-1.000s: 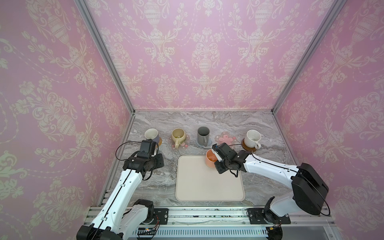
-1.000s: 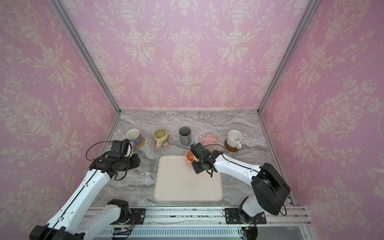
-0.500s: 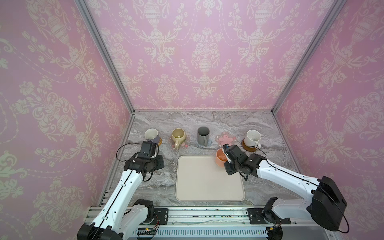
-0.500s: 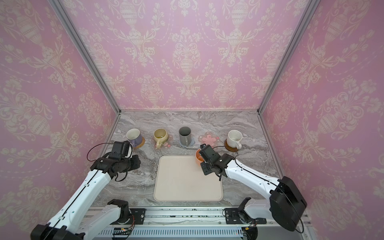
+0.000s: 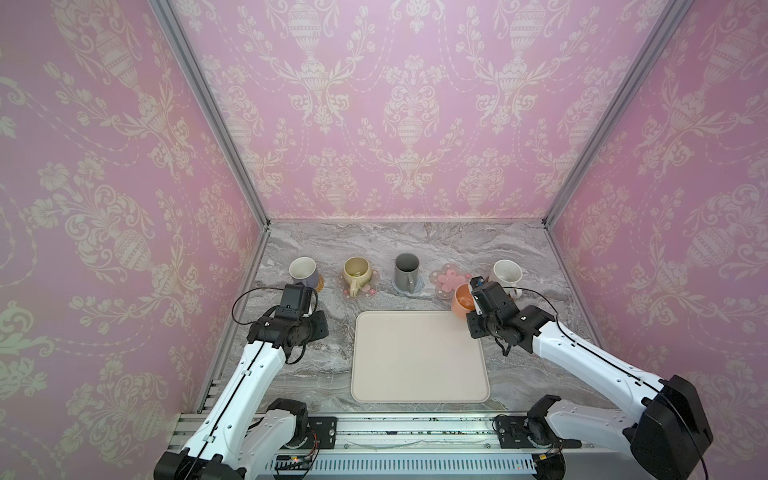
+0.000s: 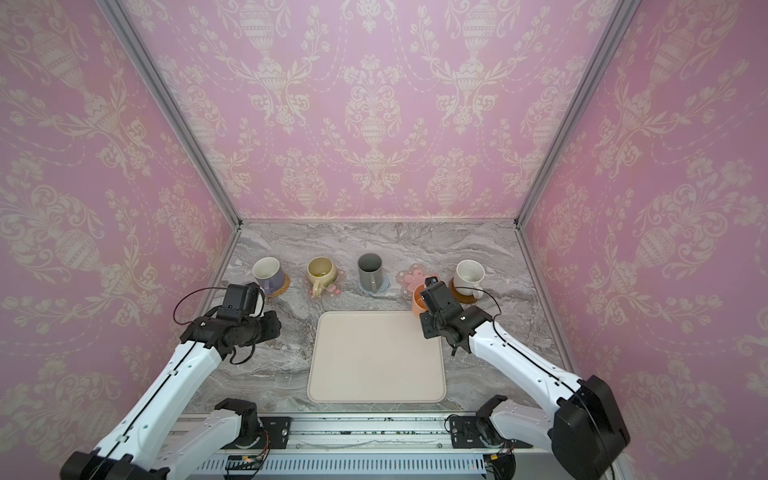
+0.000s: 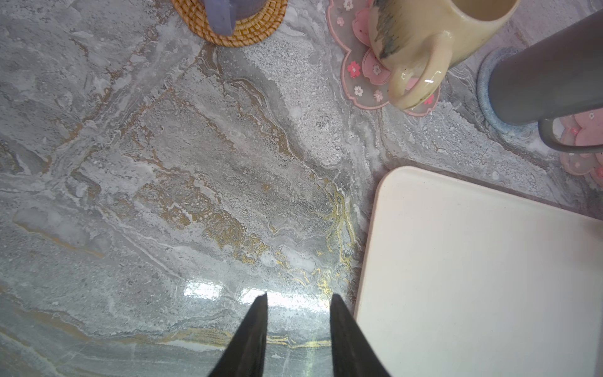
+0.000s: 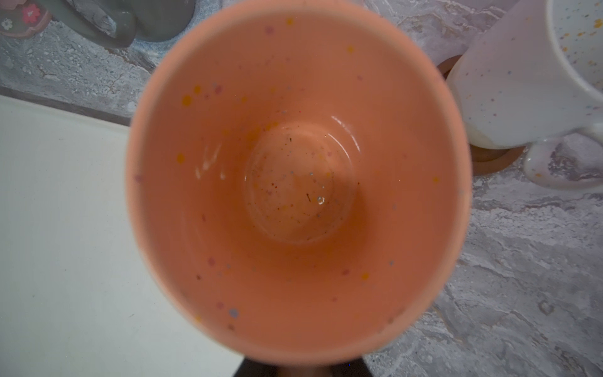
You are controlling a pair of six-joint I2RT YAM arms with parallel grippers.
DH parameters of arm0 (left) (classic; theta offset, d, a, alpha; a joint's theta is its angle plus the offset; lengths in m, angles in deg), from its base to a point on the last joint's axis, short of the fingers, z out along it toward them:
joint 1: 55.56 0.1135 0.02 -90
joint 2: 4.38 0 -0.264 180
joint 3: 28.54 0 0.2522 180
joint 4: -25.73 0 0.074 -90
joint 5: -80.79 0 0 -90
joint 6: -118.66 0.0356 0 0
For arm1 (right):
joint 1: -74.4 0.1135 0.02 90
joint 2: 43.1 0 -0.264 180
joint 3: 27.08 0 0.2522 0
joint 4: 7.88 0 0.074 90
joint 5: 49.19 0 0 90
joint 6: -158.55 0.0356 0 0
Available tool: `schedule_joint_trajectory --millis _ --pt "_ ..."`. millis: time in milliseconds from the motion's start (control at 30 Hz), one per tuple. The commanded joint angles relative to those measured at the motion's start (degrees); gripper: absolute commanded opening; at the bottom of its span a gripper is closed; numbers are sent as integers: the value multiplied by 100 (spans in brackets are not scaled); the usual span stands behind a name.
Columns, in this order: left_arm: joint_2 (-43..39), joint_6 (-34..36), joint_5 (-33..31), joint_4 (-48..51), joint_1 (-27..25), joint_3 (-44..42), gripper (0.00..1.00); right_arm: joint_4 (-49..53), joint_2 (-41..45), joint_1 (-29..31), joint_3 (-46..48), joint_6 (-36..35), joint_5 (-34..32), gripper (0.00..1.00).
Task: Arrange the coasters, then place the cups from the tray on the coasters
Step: 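Carry the peach mug with the right gripper toward the pink flower coaster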
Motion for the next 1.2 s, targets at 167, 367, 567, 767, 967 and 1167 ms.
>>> schedule_joint_trajectory --millis 167,367,567,767,967,1167 --pt "1 -158 -10 -91 -74 -138 35 -805 -136 -249 -337 -21 -221 0" --pt "162 -131 -46 -113 -85 -138 35 -1103 -516 -409 -520 -57 -255 0" --pt "290 -135 -55 -213 -96 -138 35 -1285 -951 -500 -781 -23 -342 0" --pt "507 -110 -52 -374 -98 -138 35 -1427 -1412 -523 -1114 37 -261 0" --pt "696 -77 -46 -529 -98 -138 35 -1480 -1903 -556 -1412 131 -271 0" --pt "783 -99 -20 -677 -106 -441 35 -1620 -2305 -674 -1600 304 -298 0"
